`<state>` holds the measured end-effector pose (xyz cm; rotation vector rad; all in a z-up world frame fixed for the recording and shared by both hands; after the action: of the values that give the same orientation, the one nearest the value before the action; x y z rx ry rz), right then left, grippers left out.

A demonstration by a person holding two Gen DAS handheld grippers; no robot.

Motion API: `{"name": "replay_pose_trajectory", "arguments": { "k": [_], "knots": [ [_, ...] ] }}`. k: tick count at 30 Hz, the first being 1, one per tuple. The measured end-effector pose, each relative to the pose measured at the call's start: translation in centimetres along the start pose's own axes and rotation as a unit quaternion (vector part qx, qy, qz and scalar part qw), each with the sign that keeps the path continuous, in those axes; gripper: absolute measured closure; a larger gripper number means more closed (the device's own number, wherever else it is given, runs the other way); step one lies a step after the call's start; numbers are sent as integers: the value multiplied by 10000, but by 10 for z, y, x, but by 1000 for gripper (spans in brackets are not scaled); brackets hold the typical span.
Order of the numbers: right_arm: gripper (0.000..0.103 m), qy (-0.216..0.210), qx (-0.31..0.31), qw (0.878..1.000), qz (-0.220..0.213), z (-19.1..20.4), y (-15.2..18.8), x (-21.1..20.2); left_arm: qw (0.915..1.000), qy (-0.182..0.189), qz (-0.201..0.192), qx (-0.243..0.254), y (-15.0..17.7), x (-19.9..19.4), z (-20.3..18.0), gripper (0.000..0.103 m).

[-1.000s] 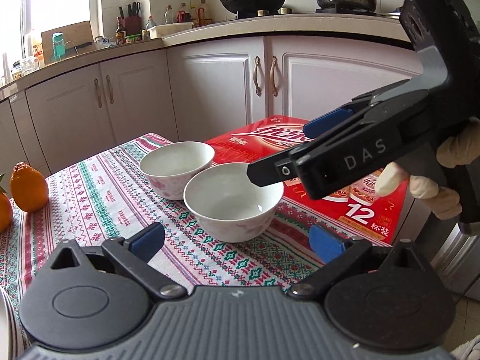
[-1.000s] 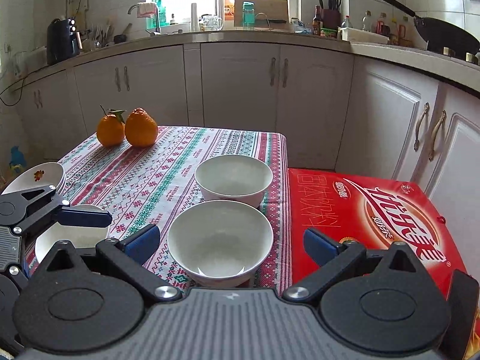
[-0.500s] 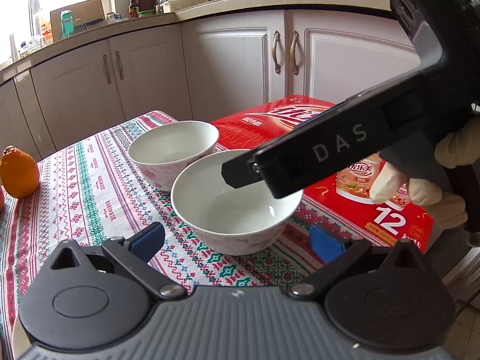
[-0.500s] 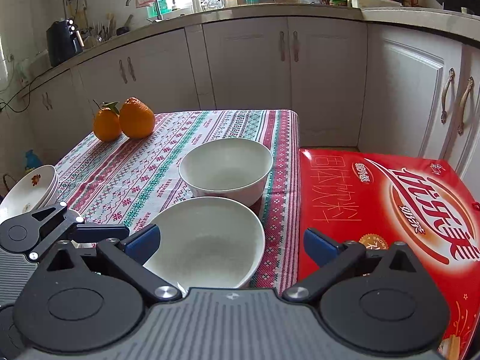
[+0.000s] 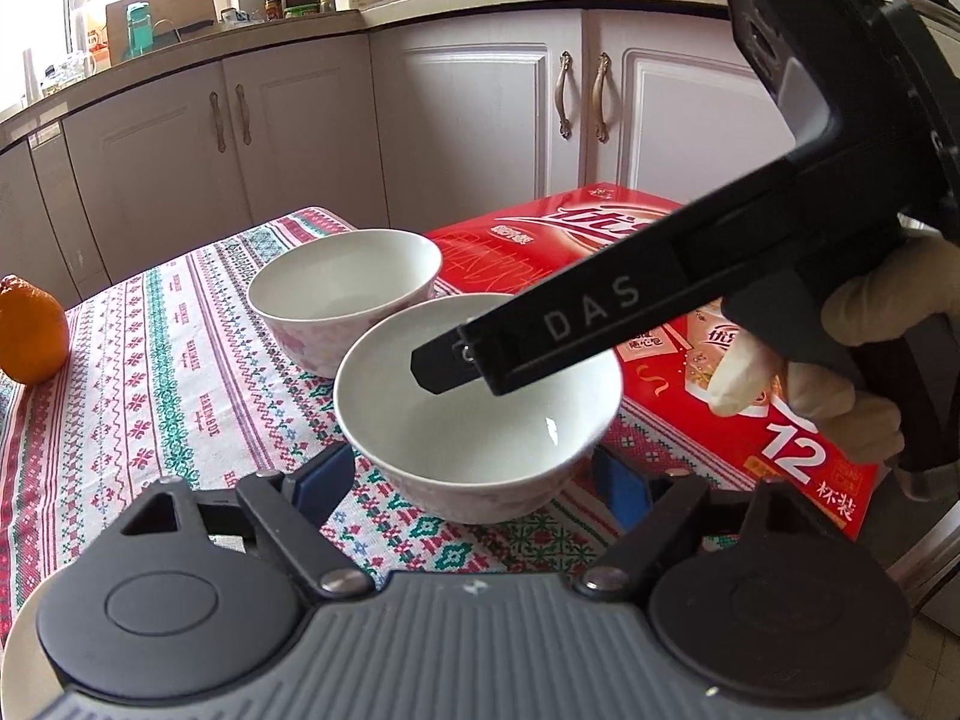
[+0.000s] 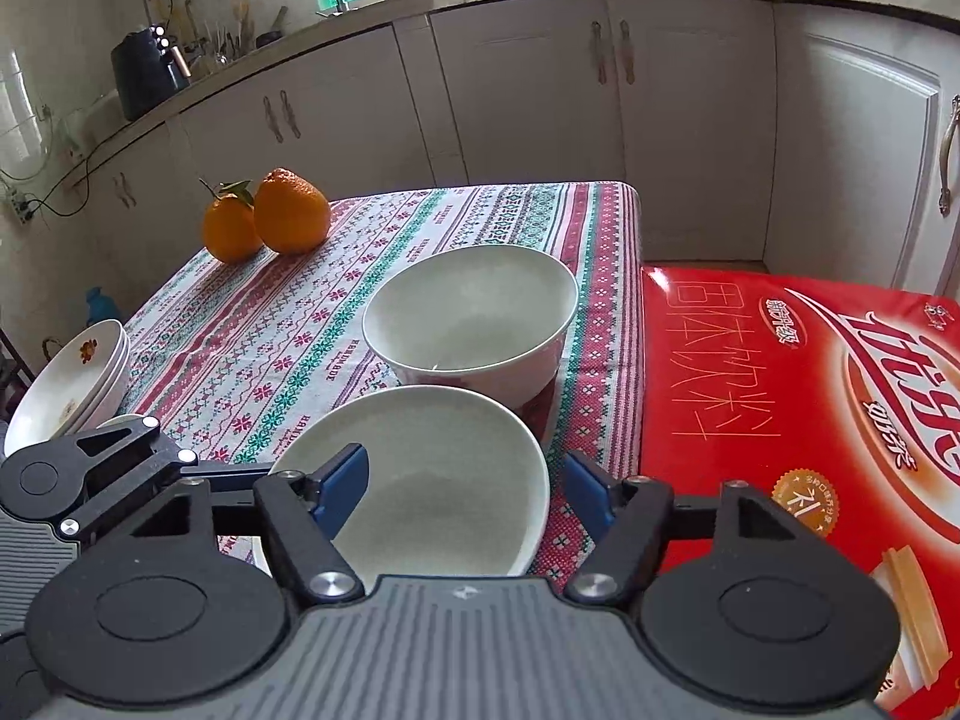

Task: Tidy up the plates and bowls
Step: 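Lower the held bowl with the right tool into another white bowl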

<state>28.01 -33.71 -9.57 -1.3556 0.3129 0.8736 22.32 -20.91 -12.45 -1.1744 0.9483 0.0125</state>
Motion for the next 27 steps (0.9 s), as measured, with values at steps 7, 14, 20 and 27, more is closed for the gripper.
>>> {"name": "replay_pose_trajectory", "arguments": {
  "k": [7,14,20,27],
  "knots": [
    [38,-92,19,9999,51,1,0,0,10000,0,-52,-7,1,-1,0,19],
    [38,-78,10,9999,81,2,1,0,10000,26,-49,3,2,-2,0,19],
    [38,-38,45,9999,108,4,3,-2,9999,107,-30,27,2,-7,0,19],
    [38,-39,135,9999,59,12,9,-17,9996,210,8,177,4,-21,-3,19]
  ]
}}
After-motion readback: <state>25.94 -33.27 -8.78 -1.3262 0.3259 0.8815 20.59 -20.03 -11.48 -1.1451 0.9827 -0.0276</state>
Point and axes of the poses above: each gripper's, at about its wrist camera, not at the fingertips, and x roughly the way its jaws point, z to its left, y to its underside, the point moved 6 cm from there along x, roughly the way its jaws point, and after that the axes turned 1 degree about -y, right-handed, at the moved point
